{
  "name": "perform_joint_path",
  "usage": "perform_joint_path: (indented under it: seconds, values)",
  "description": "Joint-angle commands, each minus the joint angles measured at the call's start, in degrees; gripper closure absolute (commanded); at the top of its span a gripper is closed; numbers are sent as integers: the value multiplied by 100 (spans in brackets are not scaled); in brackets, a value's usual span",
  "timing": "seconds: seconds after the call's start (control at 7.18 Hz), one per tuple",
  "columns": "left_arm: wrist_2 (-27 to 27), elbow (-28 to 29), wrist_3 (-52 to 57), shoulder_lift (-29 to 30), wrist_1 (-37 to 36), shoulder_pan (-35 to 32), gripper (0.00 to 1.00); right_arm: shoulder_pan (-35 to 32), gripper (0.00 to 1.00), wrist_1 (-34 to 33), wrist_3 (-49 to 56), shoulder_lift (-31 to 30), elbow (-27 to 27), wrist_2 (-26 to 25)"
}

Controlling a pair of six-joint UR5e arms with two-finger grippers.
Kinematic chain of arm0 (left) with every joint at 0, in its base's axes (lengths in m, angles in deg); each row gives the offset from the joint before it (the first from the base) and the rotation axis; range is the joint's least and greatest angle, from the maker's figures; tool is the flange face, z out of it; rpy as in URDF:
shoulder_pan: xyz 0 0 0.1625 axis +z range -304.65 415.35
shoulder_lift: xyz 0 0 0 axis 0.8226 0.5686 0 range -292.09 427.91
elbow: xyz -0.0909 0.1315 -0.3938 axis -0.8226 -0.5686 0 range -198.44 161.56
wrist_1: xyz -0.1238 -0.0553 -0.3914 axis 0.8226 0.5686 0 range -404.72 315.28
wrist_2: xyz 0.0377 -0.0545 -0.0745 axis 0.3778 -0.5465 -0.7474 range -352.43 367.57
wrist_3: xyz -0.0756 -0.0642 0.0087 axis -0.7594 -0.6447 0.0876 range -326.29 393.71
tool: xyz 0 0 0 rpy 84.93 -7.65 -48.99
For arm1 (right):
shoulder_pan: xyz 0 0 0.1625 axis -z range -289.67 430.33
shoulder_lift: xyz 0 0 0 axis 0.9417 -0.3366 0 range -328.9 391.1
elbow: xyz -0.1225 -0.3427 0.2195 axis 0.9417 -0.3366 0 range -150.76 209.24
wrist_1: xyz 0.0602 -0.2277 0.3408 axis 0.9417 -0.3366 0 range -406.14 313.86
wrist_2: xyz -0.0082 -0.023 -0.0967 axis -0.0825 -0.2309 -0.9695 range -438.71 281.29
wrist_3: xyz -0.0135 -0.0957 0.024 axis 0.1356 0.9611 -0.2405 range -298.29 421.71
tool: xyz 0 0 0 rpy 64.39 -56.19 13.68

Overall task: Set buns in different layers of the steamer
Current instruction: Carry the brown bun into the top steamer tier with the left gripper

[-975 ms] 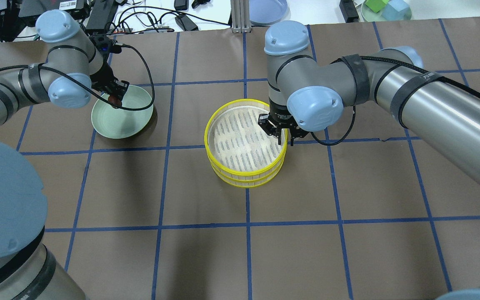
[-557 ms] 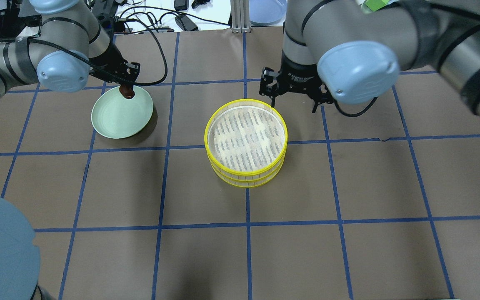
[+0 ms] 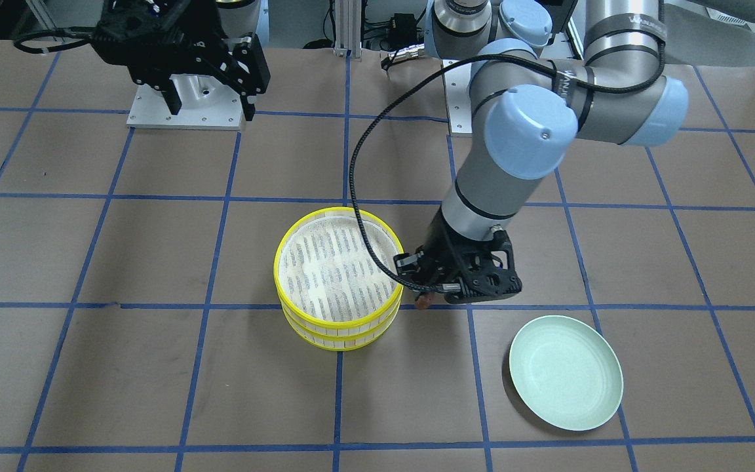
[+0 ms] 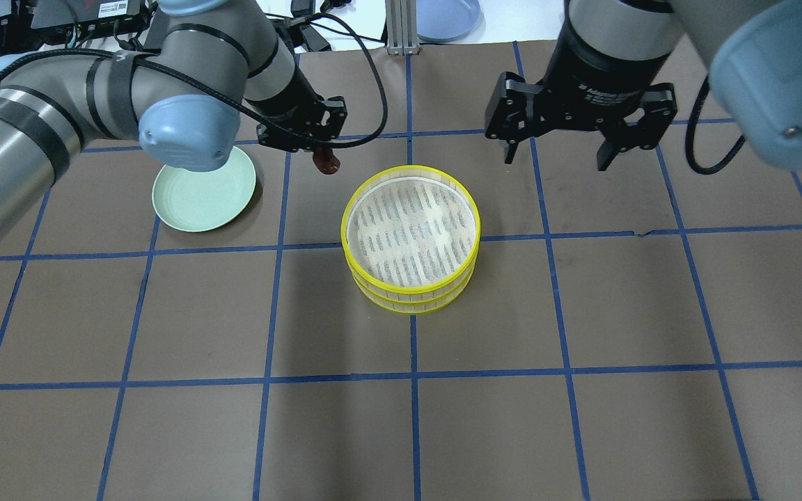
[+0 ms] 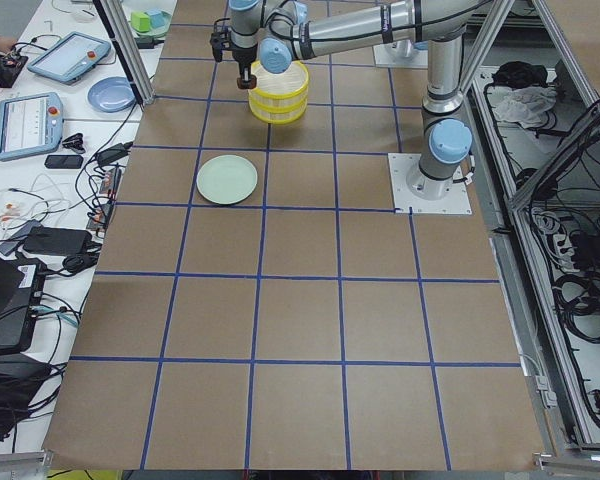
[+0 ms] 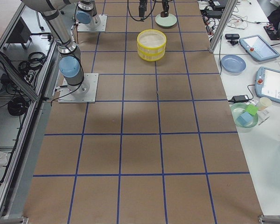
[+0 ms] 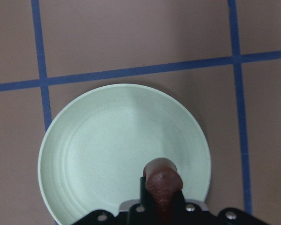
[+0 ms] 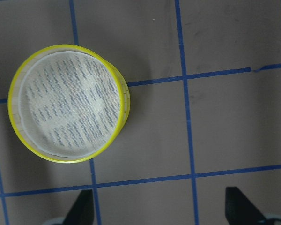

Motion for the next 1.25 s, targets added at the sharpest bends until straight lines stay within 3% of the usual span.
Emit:
perform_joint_path:
  seconds: [0.0,0.14,0.28,0.42,0.84,1.11]
  values:
    - [-330,-246,-607,141,-77,-598,100,320,0,166,672,-78,4,-150]
    - [-653,-422,-572,159,-130,-714,100,329,0,175,875,-78,13,-255]
    - [-682,-467,-563,72,-114,-724,60,329,0,175,859,-87,13,-247]
    - [-691,-468,-546,80,-131,-715,1,329,0,184,859,-87,22,-203]
    - [-647,-372,-300,54,-70,-627,0,329,0,202,868,-95,31,-212]
    - [69,-188,635,-217,149,-200,0,329,0,202,842,-95,57,-203]
